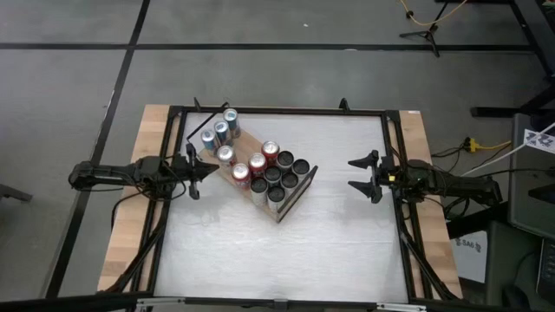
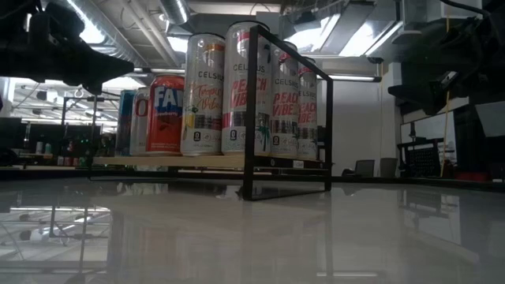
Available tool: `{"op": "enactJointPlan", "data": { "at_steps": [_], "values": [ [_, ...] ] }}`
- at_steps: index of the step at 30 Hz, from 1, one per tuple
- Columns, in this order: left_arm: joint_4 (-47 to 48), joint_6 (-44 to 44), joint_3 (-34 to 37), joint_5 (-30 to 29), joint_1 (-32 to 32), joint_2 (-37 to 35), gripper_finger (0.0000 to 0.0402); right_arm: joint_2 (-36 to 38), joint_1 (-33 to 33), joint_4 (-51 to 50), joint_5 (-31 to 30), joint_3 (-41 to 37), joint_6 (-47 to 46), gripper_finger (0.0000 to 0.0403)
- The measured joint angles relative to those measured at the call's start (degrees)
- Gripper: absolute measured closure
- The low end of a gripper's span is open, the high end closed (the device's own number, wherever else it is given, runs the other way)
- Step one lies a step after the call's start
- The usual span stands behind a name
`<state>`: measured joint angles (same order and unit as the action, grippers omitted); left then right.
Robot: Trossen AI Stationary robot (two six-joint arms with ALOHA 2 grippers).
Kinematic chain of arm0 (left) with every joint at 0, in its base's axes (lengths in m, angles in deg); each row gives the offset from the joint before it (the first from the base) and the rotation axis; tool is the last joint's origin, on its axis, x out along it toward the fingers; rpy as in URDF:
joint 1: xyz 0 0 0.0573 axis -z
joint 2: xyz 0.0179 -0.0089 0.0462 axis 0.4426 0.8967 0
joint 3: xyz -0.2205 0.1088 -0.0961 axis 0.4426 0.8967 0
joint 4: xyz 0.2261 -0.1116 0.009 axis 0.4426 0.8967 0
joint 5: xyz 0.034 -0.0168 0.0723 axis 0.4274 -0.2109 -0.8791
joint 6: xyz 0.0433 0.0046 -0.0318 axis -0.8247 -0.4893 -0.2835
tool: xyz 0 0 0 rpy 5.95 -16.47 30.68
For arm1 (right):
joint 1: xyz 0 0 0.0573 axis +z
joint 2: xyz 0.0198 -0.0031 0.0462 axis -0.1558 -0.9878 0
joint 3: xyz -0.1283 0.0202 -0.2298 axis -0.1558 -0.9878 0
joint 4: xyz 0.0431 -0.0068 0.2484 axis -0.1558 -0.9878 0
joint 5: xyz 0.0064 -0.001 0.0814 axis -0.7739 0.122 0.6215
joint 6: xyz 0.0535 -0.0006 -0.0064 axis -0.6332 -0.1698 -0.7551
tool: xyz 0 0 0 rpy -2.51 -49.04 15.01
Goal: Place canned beverage on shelf
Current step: Return to Home Position
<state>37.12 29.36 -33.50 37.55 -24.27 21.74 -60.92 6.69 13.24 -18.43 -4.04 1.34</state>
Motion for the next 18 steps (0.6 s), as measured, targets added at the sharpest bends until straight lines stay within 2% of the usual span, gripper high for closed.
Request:
{"op": "enactJointPlan", "data": {
  "at_steps": [18],
  "values": [
    [0.0,-1.8,0.0,0.0,0.0,0.0,0.0401,0.0,0.0,0.0,0.0,0.0,0.0,0.0022]
  ]
}}
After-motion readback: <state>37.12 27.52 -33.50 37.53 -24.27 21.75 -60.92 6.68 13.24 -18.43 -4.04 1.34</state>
